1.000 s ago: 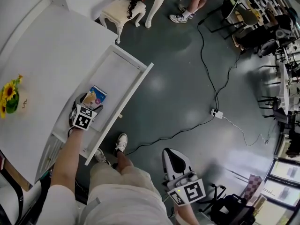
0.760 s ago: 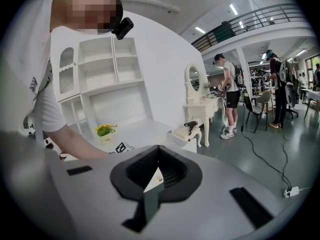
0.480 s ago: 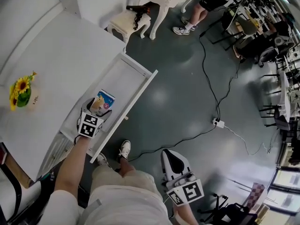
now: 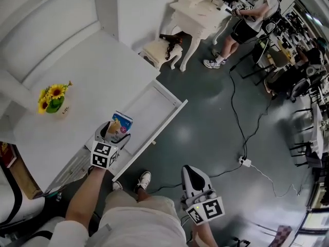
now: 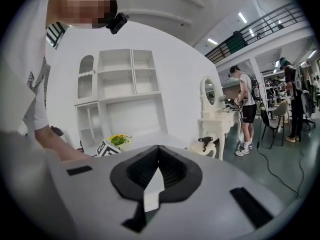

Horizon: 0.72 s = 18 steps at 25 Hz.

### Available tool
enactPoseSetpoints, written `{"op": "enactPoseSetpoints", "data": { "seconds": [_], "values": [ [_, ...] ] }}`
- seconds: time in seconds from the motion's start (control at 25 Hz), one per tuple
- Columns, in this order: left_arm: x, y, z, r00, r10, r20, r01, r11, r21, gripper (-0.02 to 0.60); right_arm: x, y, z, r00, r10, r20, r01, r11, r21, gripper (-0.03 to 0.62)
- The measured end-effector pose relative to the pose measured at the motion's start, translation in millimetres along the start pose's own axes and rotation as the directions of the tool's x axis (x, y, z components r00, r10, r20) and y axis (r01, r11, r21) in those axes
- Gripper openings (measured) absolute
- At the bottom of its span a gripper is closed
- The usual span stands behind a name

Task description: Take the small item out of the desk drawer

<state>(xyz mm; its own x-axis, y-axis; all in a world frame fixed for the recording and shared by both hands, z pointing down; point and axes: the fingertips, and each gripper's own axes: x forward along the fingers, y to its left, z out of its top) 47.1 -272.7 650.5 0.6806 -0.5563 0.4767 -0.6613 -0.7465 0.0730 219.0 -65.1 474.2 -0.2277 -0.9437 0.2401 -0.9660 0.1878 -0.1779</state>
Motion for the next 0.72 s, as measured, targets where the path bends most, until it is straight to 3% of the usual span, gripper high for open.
{"op": "enactPoseSetpoints", "data": {
  "seconds": [0.36, 0.72],
  "values": [
    [-100, 39, 60, 0.980, 0.116, 0.162, -0.109, 0.993, -0.053, 0.440, 7, 22, 31, 0.998, 0.012, 0.065, -0.010, 0.999, -0.036, 0.009],
    [-199, 65, 108, 0.928, 0.195, 0.319, -0.181, 0.981, -0.073, 0.440, 18, 47, 59, 0.990, 0.047, 0.133, -0.047, 0.999, -0.005, 0.009]
  ]
}}
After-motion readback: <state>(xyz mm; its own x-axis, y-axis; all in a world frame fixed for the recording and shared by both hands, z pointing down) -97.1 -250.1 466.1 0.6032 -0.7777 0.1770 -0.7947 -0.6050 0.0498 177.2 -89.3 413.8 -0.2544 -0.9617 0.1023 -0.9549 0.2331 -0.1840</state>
